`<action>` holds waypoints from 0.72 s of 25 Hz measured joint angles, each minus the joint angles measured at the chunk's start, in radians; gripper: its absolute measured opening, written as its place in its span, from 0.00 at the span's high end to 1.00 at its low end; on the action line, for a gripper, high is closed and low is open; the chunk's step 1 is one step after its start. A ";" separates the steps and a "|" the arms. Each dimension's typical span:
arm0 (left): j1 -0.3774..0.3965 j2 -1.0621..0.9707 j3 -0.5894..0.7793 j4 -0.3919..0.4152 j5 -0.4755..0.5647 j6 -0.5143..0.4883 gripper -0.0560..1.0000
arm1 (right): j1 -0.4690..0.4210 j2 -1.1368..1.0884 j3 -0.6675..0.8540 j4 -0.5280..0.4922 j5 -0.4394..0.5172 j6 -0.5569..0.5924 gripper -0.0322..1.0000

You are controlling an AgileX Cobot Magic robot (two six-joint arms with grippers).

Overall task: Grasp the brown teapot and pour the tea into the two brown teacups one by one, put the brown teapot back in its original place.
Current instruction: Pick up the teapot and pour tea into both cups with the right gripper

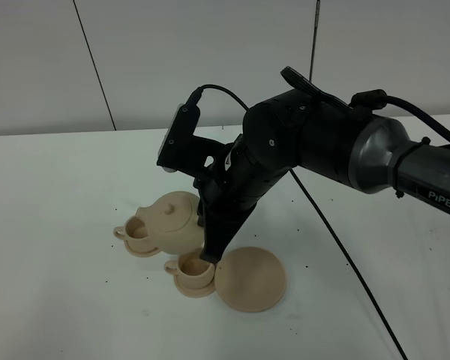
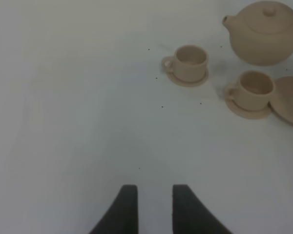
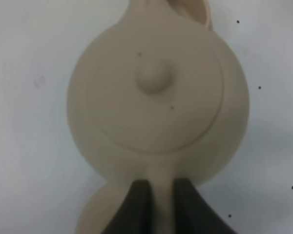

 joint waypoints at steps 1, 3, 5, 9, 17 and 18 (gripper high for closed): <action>0.000 0.000 0.000 0.000 0.000 0.000 0.72 | 0.000 0.000 0.000 0.000 0.000 -0.001 0.87; 0.000 0.000 0.000 0.000 0.000 0.000 0.72 | 0.000 0.000 0.000 0.000 -0.001 -0.007 0.87; 0.000 0.000 0.000 0.000 0.000 0.000 0.72 | 0.000 0.000 0.000 0.000 -0.008 -0.009 0.87; 0.000 0.000 0.000 0.000 0.000 0.000 0.72 | 0.000 0.000 0.000 0.002 -0.032 -0.018 0.87; 0.000 0.000 0.000 0.000 0.000 0.000 0.72 | 0.000 0.000 0.000 0.005 -0.079 -0.034 0.87; 0.000 0.000 0.000 0.000 0.000 0.000 0.72 | 0.000 0.000 0.000 0.005 -0.085 -0.036 0.87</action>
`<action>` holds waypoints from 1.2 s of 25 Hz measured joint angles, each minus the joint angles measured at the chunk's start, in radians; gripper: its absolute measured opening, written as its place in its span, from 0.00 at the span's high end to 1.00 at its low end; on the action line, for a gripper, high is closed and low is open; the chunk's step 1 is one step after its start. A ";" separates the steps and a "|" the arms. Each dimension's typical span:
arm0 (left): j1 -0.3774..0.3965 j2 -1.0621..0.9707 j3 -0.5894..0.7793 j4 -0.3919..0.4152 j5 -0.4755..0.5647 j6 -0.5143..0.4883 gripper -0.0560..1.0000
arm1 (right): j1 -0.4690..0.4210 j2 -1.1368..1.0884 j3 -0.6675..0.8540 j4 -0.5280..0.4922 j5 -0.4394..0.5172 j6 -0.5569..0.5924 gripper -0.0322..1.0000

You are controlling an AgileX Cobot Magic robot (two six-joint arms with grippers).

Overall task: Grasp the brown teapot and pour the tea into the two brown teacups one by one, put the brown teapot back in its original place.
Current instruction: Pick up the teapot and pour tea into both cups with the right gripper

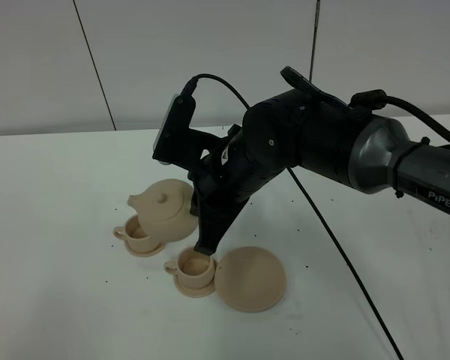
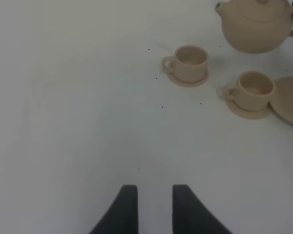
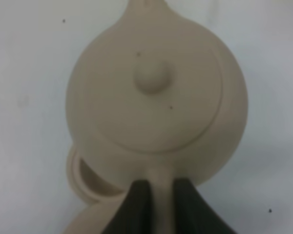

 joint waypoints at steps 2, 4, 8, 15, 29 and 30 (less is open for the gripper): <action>0.000 0.000 0.000 0.000 0.000 0.000 0.72 | 0.000 0.000 0.000 0.000 -0.013 -0.001 0.87; 0.000 0.000 0.000 0.000 0.000 0.000 0.72 | 0.000 0.000 0.000 0.000 -0.022 -0.001 0.87; 0.000 0.000 0.000 0.000 0.000 0.000 0.72 | 0.000 0.000 0.000 0.003 -0.025 -0.004 0.87; 0.000 0.000 0.000 0.000 0.000 0.000 0.72 | 0.000 0.008 -0.002 0.012 -0.041 -0.008 0.87; 0.000 0.000 0.000 0.000 0.000 0.000 0.72 | 0.000 0.161 -0.237 0.055 0.111 -0.044 0.87; 0.000 0.000 0.000 0.000 0.000 0.000 0.72 | 0.000 0.164 -0.241 0.055 0.117 -0.046 0.87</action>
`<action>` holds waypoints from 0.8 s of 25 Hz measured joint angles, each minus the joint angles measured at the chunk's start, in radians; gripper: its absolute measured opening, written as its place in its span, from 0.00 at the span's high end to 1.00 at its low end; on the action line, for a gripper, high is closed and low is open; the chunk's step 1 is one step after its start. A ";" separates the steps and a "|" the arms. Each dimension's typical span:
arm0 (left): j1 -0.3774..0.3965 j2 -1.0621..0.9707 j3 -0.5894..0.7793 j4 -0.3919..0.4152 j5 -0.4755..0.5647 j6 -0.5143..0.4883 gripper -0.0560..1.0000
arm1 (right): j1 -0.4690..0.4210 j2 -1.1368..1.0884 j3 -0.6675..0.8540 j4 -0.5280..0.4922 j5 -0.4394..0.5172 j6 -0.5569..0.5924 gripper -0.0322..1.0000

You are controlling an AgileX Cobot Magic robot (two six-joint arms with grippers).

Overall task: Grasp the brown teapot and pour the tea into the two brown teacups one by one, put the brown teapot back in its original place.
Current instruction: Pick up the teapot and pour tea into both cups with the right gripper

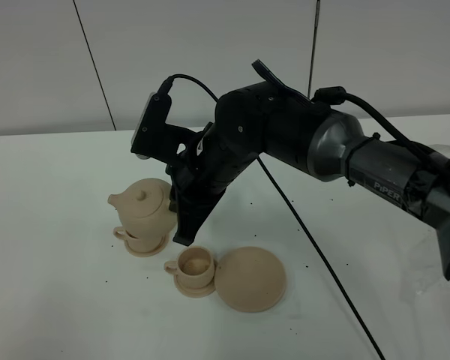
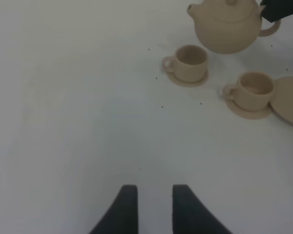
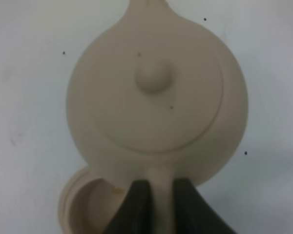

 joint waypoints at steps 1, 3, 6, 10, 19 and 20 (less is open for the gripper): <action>0.000 0.000 0.000 0.000 0.000 0.000 0.72 | 0.000 0.002 -0.004 -0.001 0.006 -0.004 0.87; 0.000 0.000 0.000 0.000 0.000 0.000 0.72 | -0.006 0.005 -0.007 0.001 0.009 -0.008 0.87; 0.000 0.000 0.000 0.000 0.000 0.000 0.72 | -0.023 0.011 -0.008 0.020 0.016 -0.011 0.87; 0.000 0.000 0.000 0.000 0.000 0.000 0.72 | -0.041 0.019 -0.008 0.022 0.025 -0.023 0.87; 0.000 0.000 0.000 0.000 0.000 0.000 0.72 | -0.049 0.037 -0.050 0.027 0.049 -0.041 0.87; 0.000 0.000 0.000 0.000 0.000 0.000 0.72 | -0.049 0.048 -0.067 0.027 0.062 -0.041 0.87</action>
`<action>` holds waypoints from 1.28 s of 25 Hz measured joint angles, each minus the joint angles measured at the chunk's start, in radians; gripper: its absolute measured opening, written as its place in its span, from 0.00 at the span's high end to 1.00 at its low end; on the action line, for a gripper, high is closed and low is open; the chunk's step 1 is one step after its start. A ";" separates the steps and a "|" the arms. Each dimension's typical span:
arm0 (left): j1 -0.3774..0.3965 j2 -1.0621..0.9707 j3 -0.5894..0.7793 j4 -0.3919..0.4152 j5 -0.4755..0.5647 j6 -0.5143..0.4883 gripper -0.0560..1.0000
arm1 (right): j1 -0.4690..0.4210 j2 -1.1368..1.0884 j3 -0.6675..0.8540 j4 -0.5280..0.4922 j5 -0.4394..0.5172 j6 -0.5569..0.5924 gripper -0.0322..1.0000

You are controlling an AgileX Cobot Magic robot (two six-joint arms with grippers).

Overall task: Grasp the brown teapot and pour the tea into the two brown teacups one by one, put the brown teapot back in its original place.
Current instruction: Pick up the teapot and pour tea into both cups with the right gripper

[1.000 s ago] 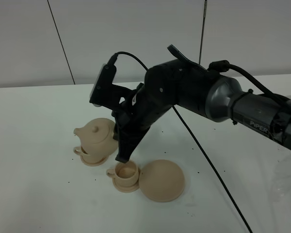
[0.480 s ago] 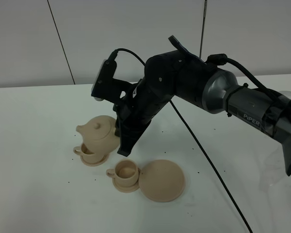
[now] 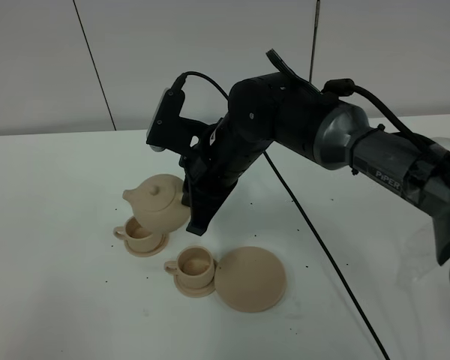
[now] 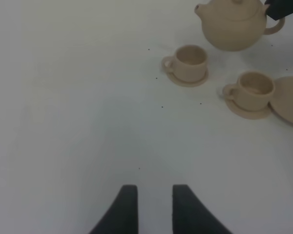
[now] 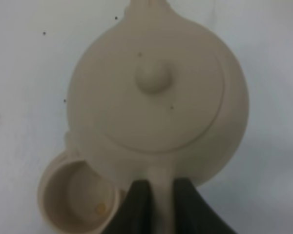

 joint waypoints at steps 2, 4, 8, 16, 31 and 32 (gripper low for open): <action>0.000 0.000 0.000 0.000 0.000 0.000 0.72 | 0.000 0.019 -0.035 0.001 0.025 0.000 0.87; 0.000 0.000 0.000 0.000 0.000 0.000 0.72 | 0.000 0.031 -0.052 0.002 0.039 0.000 0.87; 0.000 0.000 0.000 0.000 0.000 0.000 0.72 | 0.000 0.033 -0.060 0.006 0.044 -0.003 0.87; 0.000 0.000 0.000 0.000 0.000 0.000 0.72 | 0.000 0.033 -0.060 0.007 0.039 -0.010 0.87; 0.000 0.000 0.000 0.000 0.000 0.000 0.72 | 0.000 0.033 -0.060 -0.006 0.117 0.000 0.87; 0.000 0.000 0.000 0.000 0.000 0.000 0.72 | 0.000 0.033 -0.060 -0.006 0.120 0.000 0.87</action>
